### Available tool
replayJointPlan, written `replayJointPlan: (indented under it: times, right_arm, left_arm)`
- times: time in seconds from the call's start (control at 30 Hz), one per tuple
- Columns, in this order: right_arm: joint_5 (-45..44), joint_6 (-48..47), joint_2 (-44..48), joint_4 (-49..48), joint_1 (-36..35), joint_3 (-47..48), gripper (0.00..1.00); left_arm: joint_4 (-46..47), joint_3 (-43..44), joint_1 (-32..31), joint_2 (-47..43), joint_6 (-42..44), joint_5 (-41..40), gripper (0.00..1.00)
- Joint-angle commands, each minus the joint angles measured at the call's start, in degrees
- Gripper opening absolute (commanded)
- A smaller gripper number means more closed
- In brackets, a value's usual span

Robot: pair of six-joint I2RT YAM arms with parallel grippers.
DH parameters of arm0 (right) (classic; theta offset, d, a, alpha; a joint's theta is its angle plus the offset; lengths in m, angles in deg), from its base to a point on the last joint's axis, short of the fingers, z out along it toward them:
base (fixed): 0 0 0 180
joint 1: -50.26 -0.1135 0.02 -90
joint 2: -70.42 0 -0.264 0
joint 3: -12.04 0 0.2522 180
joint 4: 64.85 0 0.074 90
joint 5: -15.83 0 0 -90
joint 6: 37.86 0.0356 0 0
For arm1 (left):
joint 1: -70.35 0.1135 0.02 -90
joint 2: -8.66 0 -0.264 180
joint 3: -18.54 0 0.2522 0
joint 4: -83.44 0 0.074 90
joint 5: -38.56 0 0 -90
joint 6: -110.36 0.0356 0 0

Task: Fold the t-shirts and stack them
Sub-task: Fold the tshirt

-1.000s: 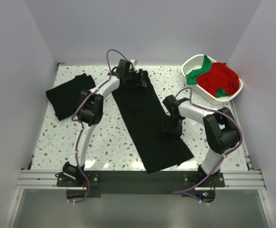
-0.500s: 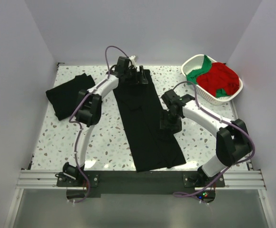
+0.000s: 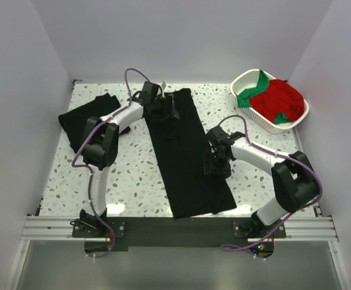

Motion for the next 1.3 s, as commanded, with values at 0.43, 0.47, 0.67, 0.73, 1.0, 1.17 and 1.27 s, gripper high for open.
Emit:
replayJointPlan:
  times: [0.43,0.47,0.67,0.73,1.0,1.17,1.27]
  right_arm:
    - [7.6,5.2,-7.8,-10.4,-5.2,-2.7,0.60]
    - [8.1,5.6,-8.2,-10.9,-5.9,-2.4,0.60]
    - [10.8,8.8,-13.0,-13.0,-9.5,1.3,0.60]
    - [10.6,9.0,-13.8,-11.8,-11.0,3.0,0.60]
    - [8.1,9.0,-9.4,-4.8,-12.1,10.6,0.60]
    - [5.1,8.0,-6.4,0.1,-12.1,16.6,0.60]
    - [4.2,7.0,-5.7,2.8,-12.1,19.3,0.61]
  left_arm:
    - [-3.0,-0.1,0.7,9.7,-0.9,-4.8,0.84]
    - [-2.6,0.2,0.9,10.0,-0.7,-4.6,0.84]
    - [-0.6,4.8,2.3,13.5,1.0,-3.6,0.84]
    - [0.4,6.5,2.6,14.1,2.2,-2.7,0.84]
    - [4.5,7.6,2.5,5.8,3.8,1.2,0.85]
    - [5.5,8.0,2.5,-2.5,3.8,2.7,0.86]
    - [3.8,7.1,2.5,-9.9,4.2,3.0,0.86]
